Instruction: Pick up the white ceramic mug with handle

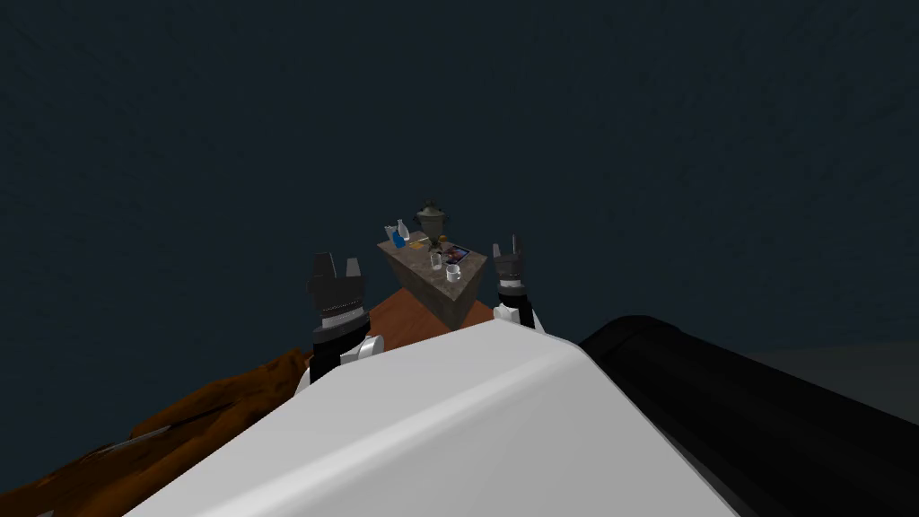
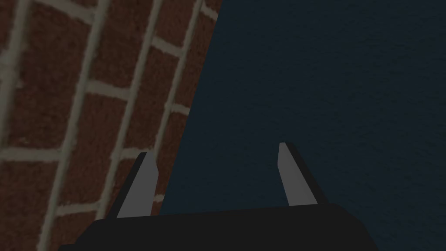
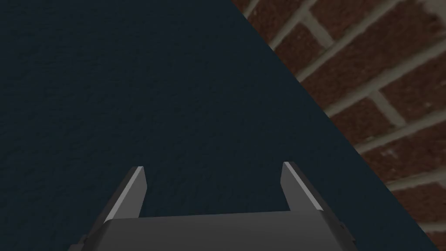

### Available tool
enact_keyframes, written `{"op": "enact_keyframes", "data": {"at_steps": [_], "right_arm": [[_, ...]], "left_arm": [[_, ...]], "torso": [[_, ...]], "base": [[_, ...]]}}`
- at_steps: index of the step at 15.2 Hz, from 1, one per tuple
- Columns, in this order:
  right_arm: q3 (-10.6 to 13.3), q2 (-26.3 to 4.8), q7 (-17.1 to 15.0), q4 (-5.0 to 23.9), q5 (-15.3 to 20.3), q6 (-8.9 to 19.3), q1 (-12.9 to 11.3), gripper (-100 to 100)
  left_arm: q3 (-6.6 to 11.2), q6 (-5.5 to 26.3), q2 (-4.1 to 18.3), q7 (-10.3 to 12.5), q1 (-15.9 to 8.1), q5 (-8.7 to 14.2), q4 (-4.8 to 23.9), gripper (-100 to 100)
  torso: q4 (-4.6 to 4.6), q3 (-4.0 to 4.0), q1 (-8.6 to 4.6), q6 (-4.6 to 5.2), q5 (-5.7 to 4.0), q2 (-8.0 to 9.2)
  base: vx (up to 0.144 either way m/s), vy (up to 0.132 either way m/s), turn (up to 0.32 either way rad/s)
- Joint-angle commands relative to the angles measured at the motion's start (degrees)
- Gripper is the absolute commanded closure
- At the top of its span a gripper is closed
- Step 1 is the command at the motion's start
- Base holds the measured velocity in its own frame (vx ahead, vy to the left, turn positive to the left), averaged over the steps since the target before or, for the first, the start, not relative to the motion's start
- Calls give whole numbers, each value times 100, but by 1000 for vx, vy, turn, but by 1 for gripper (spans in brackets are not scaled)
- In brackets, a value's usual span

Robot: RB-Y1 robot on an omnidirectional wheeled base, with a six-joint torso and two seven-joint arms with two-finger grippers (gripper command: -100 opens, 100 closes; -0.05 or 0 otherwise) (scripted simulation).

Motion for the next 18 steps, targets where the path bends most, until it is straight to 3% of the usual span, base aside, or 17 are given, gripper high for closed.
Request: {"op": "enact_keyframes", "data": {"at_steps": [1, 8, 13, 18], "right_arm": [[48, -177, -11, 9, 7, -9, 5, -100], [348, -966, -58, 74, 78, -41, 32, -100], [673, -1699, -54, 165, 228, -58, 6, -100], [784, -2225, -35, 206, 302, -58, -22, -100]], "left_arm": [[0, 0, 0, 0, 0, 0, 0, 0], [-1, 0, -1, 0, -1, 0, 0, 0], [-1, 0, -1, 0, -1, 0, 0, 0], [-1, 0, -1, 0, -1, 0, 0, 0]], "torso": [[0, 0, 0, 0, 0, 0], [4, 12, 34, -1, 8, 21], [5, 13, 37, -1, 9, 23], [4, 12, 34, -1, 8, 21]], "base": [[-10, 16, 6], [-46, 74, 20], [-52, 93, 49], [-41, 75, 54]]}}
